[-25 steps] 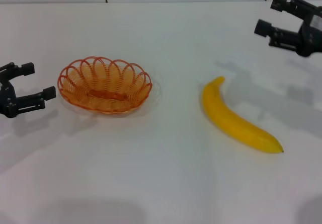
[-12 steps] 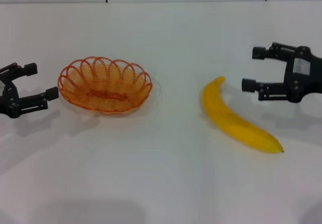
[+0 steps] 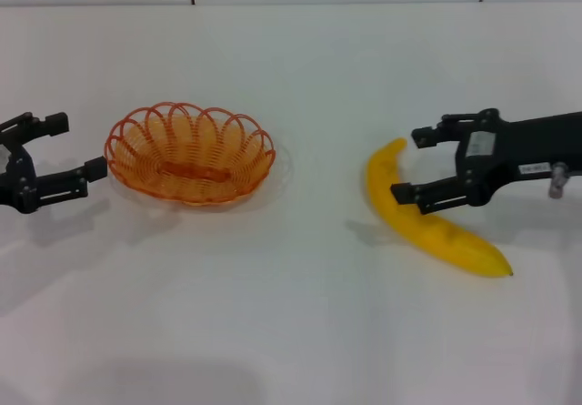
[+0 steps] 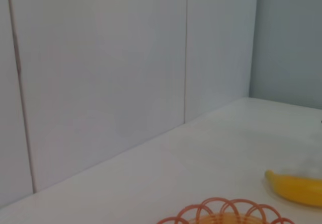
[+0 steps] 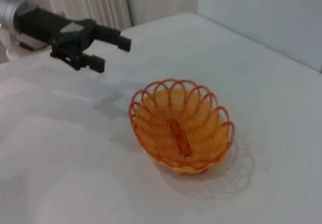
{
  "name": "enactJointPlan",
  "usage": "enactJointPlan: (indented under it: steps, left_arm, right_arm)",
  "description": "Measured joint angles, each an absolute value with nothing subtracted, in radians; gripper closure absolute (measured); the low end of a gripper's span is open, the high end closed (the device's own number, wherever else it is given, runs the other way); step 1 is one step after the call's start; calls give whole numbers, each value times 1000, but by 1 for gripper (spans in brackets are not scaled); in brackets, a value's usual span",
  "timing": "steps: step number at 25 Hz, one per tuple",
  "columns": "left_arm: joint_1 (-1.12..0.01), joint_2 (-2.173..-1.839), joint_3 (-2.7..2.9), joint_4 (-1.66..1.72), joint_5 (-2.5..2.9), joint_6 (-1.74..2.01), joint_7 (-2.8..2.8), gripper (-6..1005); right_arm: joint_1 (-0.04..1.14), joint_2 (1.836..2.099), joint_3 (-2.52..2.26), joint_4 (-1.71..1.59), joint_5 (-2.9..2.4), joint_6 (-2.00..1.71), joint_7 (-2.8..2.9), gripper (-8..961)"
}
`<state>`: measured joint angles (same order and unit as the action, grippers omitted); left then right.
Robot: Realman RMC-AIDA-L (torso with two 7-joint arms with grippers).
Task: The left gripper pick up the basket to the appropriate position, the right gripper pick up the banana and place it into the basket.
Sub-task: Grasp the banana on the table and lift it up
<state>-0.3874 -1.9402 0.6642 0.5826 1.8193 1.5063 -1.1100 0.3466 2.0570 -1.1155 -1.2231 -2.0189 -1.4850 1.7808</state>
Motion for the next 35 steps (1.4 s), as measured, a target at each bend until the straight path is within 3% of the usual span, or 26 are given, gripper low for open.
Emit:
enactJointPlan:
  steps: [11,35]
  left_arm:
    - [-393,-1941,664,581,1819,1506,-1110,97]
    - [-399,-1942,664,581,1819,1506,-1109,98]
  right_arm:
    - [369,2053,-1366,-1378,-2245,-1362,2073,155]
    - [505,2049,-1541,-1244,-2480,-1307,2293,162]
